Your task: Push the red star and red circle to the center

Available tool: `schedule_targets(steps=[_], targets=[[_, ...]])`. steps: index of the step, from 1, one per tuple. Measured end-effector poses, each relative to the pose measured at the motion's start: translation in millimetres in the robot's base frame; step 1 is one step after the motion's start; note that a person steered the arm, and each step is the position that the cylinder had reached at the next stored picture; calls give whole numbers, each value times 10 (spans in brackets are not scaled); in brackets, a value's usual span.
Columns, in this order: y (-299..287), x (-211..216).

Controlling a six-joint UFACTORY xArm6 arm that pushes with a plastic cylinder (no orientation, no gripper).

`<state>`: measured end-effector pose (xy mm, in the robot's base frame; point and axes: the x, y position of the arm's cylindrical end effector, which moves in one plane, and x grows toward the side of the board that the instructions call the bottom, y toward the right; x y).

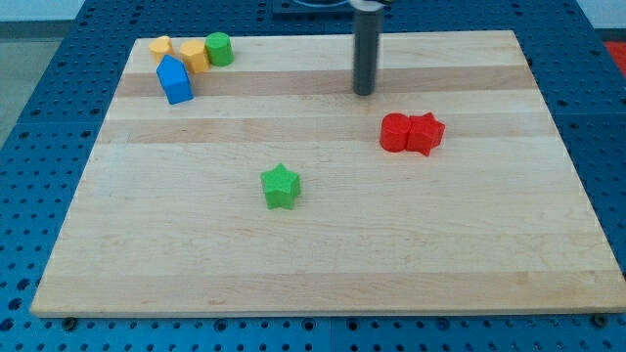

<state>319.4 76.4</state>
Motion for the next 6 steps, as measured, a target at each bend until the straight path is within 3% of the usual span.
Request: schedule_targets(steps=[2, 4, 6], targets=[[814, 312], [840, 838], [485, 978]])
